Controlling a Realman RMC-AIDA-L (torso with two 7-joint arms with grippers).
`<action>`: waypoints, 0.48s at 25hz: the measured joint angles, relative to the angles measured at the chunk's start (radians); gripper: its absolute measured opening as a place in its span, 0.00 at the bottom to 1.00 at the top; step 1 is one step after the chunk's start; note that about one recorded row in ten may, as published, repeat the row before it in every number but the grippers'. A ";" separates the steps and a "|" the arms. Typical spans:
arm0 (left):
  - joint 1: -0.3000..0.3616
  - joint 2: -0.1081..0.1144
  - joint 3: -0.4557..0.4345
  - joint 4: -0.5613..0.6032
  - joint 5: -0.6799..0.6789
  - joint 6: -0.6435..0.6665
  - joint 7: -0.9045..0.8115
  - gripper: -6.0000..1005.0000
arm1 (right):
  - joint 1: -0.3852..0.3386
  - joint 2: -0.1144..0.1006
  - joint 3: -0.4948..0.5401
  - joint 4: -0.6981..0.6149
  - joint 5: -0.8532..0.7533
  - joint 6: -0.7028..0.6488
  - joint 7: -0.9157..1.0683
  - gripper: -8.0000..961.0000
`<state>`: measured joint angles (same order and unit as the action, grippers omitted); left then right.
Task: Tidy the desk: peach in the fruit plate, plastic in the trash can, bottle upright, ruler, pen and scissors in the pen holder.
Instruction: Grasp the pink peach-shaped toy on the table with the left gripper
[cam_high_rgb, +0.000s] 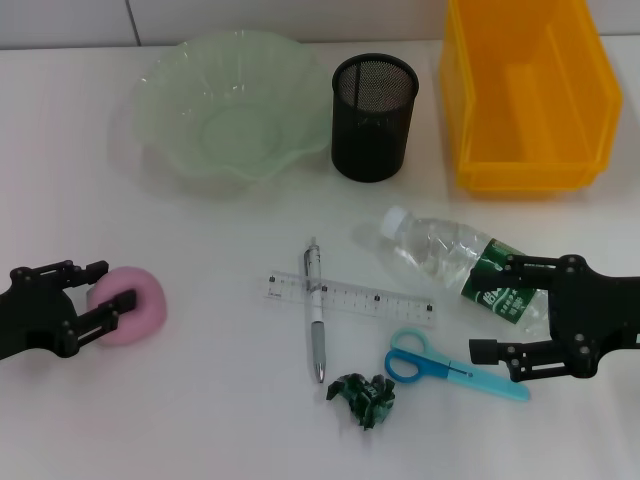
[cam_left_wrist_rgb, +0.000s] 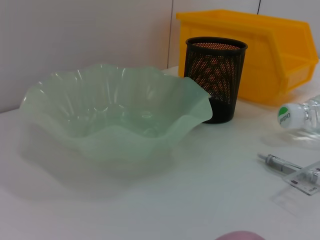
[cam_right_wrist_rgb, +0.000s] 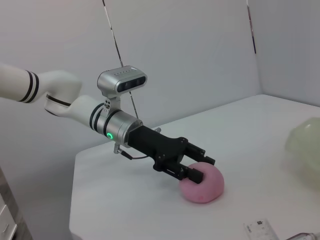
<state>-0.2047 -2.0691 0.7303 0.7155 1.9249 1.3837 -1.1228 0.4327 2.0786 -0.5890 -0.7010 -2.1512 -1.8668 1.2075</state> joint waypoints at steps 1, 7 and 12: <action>0.001 0.001 0.000 0.001 0.000 0.001 -0.003 0.64 | 0.000 0.000 0.000 0.000 0.000 0.000 0.000 0.86; -0.006 0.002 0.001 -0.003 0.009 0.020 -0.027 0.46 | 0.000 0.000 0.001 0.000 0.002 0.000 0.001 0.86; -0.011 0.004 0.001 0.008 0.024 0.060 -0.077 0.28 | 0.000 0.000 0.005 0.000 0.003 0.000 0.003 0.86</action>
<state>-0.2158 -2.0654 0.7312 0.7239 1.9487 1.4439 -1.1995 0.4325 2.0785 -0.5838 -0.7010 -2.1485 -1.8668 1.2103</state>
